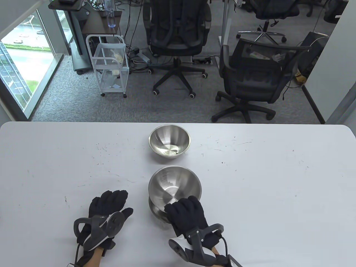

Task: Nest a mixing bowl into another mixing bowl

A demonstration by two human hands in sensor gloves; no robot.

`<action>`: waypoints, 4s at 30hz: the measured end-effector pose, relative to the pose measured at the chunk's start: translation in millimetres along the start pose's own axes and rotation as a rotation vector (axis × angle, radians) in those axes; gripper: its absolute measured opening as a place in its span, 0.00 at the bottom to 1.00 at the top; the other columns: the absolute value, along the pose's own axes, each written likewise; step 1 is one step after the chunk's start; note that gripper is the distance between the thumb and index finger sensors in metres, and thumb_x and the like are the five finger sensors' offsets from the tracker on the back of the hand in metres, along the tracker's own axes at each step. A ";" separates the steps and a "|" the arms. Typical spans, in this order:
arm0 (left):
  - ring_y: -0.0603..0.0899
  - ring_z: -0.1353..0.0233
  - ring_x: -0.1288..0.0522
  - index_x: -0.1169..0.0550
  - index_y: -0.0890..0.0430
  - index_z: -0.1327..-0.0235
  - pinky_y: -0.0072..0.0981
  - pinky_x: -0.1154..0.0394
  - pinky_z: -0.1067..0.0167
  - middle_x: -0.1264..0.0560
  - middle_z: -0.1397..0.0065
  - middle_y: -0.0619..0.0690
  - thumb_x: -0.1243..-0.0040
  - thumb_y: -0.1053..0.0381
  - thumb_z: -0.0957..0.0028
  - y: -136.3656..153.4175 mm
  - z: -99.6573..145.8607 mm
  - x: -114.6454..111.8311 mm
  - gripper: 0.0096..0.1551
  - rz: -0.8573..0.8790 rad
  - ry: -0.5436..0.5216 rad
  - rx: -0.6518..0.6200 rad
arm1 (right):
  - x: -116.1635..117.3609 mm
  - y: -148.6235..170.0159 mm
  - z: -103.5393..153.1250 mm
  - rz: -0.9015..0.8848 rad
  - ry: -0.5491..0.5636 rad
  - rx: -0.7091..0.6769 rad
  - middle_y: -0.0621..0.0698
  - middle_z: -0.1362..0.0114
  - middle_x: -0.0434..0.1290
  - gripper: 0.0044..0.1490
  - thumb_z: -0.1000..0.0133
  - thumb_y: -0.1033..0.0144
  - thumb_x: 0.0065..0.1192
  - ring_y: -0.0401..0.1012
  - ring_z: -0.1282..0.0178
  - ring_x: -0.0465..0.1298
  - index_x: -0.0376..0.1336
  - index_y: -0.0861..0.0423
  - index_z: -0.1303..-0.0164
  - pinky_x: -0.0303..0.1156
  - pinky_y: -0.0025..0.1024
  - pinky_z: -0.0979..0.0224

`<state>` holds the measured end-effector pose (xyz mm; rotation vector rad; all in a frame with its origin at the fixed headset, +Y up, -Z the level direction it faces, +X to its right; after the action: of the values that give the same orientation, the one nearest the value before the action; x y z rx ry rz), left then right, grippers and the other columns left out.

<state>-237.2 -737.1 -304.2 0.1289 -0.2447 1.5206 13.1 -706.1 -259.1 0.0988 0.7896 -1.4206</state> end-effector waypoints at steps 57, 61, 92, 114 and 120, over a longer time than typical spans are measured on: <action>0.58 0.19 0.27 0.32 0.37 0.21 0.61 0.31 0.26 0.24 0.20 0.42 0.47 0.27 0.52 -2.6 4.5 -6.2 0.42 0.013 0.060 -0.008 | 22.8 0.0 7.8 -0.026 -0.267 -0.068 0.39 0.44 0.88 0.23 0.51 0.45 0.67 0.41 0.39 0.85 0.74 0.37 0.46 0.69 0.51 0.26; 0.58 0.19 0.27 0.32 0.37 0.21 0.61 0.31 0.26 0.24 0.20 0.42 0.47 0.27 0.52 -3.3 4.6 -6.6 0.42 0.012 0.064 -0.010 | 21.0 5.7 8.8 -0.031 -0.264 -0.053 0.37 0.44 0.87 0.25 0.51 0.44 0.67 0.41 0.39 0.84 0.74 0.39 0.45 0.69 0.51 0.26; 0.58 0.19 0.28 0.32 0.37 0.20 0.61 0.31 0.26 0.25 0.20 0.42 0.47 0.27 0.51 -14.9 1.5 -8.1 0.42 -0.022 0.083 -0.045 | 27.7 98.3 25.7 -0.110 -0.289 0.246 0.41 0.36 0.80 0.33 0.54 0.41 0.67 0.43 0.32 0.78 0.71 0.42 0.39 0.66 0.52 0.24; 0.56 0.21 0.26 0.35 0.36 0.19 0.58 0.28 0.27 0.24 0.21 0.40 0.46 0.29 0.50 -8.5 -31.4 -5.3 0.42 -0.035 0.023 0.002 | 50.6 138.9 37.6 -0.118 -0.345 0.400 0.41 0.33 0.78 0.35 0.53 0.40 0.65 0.44 0.30 0.76 0.68 0.42 0.35 0.65 0.52 0.24; 0.54 0.24 0.23 0.35 0.35 0.20 0.54 0.25 0.30 0.23 0.22 0.39 0.46 0.29 0.50 0.8 -72.4 2.9 0.41 -0.079 0.023 0.030 | 51.8 141.3 39.0 -0.133 -0.339 0.416 0.42 0.33 0.78 0.35 0.53 0.40 0.65 0.45 0.30 0.76 0.68 0.42 0.35 0.65 0.52 0.24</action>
<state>-232.2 -717.2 -373.7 0.1438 -0.1964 1.4463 154.5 -742.4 -312.6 0.1223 0.2188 -1.6577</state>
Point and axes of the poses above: the tracker on the back of each hand, its own y axis roughly to the little-finger side, its own z axis roughly from the fingertips to the wrist, x = y × z, the point moved 2 cm from there along -z, roughly from the wrist to the fingertips
